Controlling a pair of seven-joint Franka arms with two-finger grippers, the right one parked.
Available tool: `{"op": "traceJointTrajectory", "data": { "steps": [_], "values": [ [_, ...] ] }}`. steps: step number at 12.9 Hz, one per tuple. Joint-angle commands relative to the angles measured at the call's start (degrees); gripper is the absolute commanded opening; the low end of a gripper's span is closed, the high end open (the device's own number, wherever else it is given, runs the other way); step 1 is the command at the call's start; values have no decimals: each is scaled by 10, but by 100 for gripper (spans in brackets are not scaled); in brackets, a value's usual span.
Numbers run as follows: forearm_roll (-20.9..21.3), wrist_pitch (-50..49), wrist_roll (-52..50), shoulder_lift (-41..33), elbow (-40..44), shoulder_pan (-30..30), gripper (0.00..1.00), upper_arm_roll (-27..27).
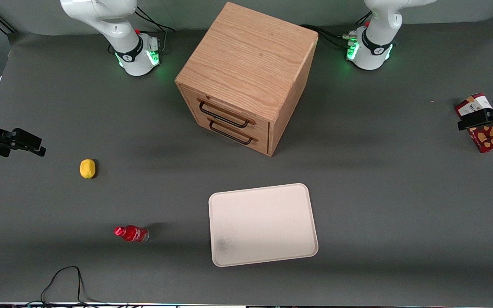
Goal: Place red cookie box on tray
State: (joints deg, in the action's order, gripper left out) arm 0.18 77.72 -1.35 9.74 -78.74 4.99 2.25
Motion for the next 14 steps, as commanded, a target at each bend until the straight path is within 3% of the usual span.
{"op": "traceJointTrajectory", "data": {
  "steps": [1, 7, 14],
  "values": [
    [-4, -15, -12, 5, 18, -20, 100, -19],
    [-11, -9, -12, 10, 18, -10, 100, -17],
    [18, -14, -16, 9, 17, 24, 100, -21]
  ]
}}
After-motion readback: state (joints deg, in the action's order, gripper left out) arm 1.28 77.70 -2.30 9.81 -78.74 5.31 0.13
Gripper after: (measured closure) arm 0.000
